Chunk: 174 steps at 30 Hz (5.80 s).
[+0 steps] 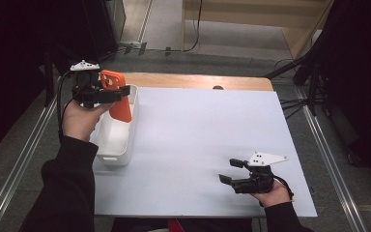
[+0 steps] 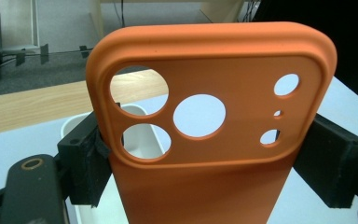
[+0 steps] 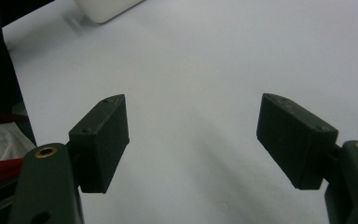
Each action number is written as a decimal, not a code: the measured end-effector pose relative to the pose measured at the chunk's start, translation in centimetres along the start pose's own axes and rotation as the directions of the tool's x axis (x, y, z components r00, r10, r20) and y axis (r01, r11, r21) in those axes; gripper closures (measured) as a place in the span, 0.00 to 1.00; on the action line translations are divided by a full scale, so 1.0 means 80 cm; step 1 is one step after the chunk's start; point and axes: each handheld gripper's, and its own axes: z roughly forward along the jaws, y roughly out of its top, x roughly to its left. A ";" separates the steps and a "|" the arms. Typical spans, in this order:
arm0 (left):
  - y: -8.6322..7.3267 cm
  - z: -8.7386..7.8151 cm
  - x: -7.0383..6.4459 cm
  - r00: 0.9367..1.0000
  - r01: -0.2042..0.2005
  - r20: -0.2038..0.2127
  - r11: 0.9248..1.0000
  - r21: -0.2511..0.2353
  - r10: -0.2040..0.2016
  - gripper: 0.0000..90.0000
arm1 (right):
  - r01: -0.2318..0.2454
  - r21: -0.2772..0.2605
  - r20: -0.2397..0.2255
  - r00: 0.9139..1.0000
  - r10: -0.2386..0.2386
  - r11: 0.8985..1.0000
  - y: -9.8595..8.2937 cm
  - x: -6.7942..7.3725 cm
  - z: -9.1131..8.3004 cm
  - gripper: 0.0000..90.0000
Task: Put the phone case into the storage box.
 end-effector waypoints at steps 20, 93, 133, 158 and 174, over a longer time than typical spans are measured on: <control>0.029 0.038 0.011 0.998 -0.002 -0.057 1.000 0.000 0.002 0.17 | -0.001 -0.008 -0.026 1.000 0.001 1.000 0.002 0.002 0.003 0.26; 0.007 0.150 0.063 0.957 0.055 -0.288 0.998 0.039 -0.041 0.17 | -0.002 -0.036 -0.017 1.000 0.001 0.999 0.006 -0.001 0.000 0.27; -0.023 0.167 0.069 0.955 0.093 -0.292 0.988 0.125 -0.053 0.17 | -0.003 -0.031 -0.021 1.000 0.002 1.000 0.006 -0.001 0.001 0.27; -0.002 0.147 0.062 0.967 0.035 -0.256 0.991 0.129 -0.001 0.11 | -0.002 -0.028 -0.024 1.000 0.002 1.000 0.006 0.000 0.001 0.27; 0.010 0.114 0.057 0.993 0.012 -0.121 0.987 0.159 0.008 0.11 | -0.001 -0.025 -0.023 1.000 0.000 1.000 0.006 -0.001 0.002 0.27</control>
